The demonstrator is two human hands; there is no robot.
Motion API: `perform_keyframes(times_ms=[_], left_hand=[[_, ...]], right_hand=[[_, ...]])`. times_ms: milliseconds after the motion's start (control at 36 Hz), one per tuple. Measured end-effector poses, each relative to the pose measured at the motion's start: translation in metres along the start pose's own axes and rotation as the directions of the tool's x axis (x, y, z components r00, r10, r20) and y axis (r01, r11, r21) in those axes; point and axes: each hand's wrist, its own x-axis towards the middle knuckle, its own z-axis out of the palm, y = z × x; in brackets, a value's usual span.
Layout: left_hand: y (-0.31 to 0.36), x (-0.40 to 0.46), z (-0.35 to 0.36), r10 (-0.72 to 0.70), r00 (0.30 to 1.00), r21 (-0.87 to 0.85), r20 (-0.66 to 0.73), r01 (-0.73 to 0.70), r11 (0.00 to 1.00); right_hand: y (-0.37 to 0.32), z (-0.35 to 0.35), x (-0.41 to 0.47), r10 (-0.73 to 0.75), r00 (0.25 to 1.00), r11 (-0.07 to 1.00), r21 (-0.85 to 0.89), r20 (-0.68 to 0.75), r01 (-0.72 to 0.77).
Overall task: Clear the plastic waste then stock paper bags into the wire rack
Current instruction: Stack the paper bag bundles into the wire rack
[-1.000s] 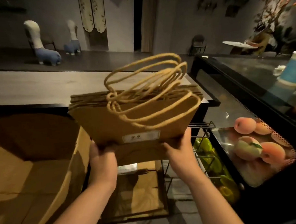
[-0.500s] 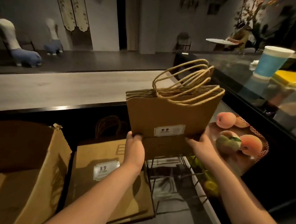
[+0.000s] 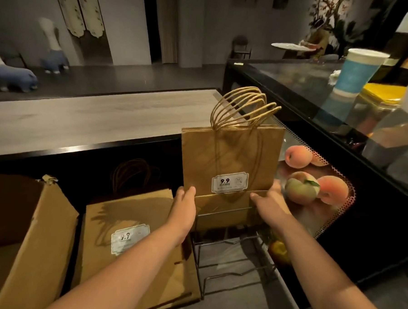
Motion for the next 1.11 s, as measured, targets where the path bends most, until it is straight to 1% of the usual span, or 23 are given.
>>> perform_keyframes(times_ms=[139,194,361,444,528,583,611,639,694,750,806,889,972,1111], left_hand=[[-0.017,0.003,-0.001,-0.082,0.996,0.14,-0.027,0.085,0.986],[-0.02,0.002,-0.003,-0.088,0.996,0.241,-0.008,0.088,0.967],[-0.017,0.005,-0.009,-0.031,0.999,0.305,-0.043,0.043,0.951],[-0.009,0.008,-0.014,0.065,0.996,0.288,-0.057,-0.046,0.956],[0.001,0.01,-0.013,0.132,0.991,0.282,-0.003,-0.125,0.951],[0.005,0.012,-0.009,0.137,0.991,0.268,0.005,-0.134,0.954],[0.006,0.012,-0.008,0.132,0.991,0.255,-0.003,-0.127,0.958],[0.007,0.012,-0.007,0.122,0.993,0.239,-0.013,-0.115,0.964],[0.006,0.013,-0.006,0.093,0.996,0.219,-0.019,-0.086,0.972],[0.006,0.012,-0.005,0.069,0.998,0.231,-0.004,-0.066,0.971],[0.007,0.012,-0.003,0.053,0.999,0.244,-0.006,-0.05,0.968],[0.006,0.014,0.001,0.067,0.998,0.242,-0.022,-0.06,0.968],[0.004,0.013,0.007,0.072,0.997,0.184,-0.017,-0.068,0.981],[0.002,0.002,0.02,0.101,0.995,0.161,-0.014,-0.097,0.982]], right_hand=[[0.009,0.007,0.0,0.076,0.995,0.996,-0.05,0.065,-0.073],[0.012,0.009,0.001,0.1,0.993,0.995,-0.025,0.067,-0.098],[0.007,0.004,-0.001,0.111,0.992,0.994,-0.004,0.066,-0.111],[0.006,-0.004,-0.009,0.102,0.992,0.994,-0.034,0.075,-0.1],[0.006,-0.013,-0.031,0.044,0.999,0.998,-0.035,0.021,-0.043],[0.014,-0.019,-0.055,-0.006,1.0,0.999,-0.054,-0.014,0.005],[0.021,-0.022,-0.068,-0.039,0.999,0.996,-0.076,-0.004,0.039],[0.029,-0.024,-0.081,-0.074,0.997,0.991,-0.11,0.038,0.077],[0.042,-0.024,-0.106,-0.122,0.975,0.964,-0.212,0.184,0.161],[0.054,-0.019,-0.12,-0.135,0.941,0.904,-0.351,0.311,0.246],[0.062,-0.013,-0.125,-0.166,0.928,0.835,-0.452,0.335,0.312],[0.068,-0.011,-0.119,-0.204,0.935,0.764,-0.55,0.29,0.337],[0.073,-0.019,-0.112,-0.211,0.932,0.713,-0.606,0.294,0.352],[0.076,-0.032,-0.105,-0.218,0.932,0.683,-0.637,0.29,0.358]])
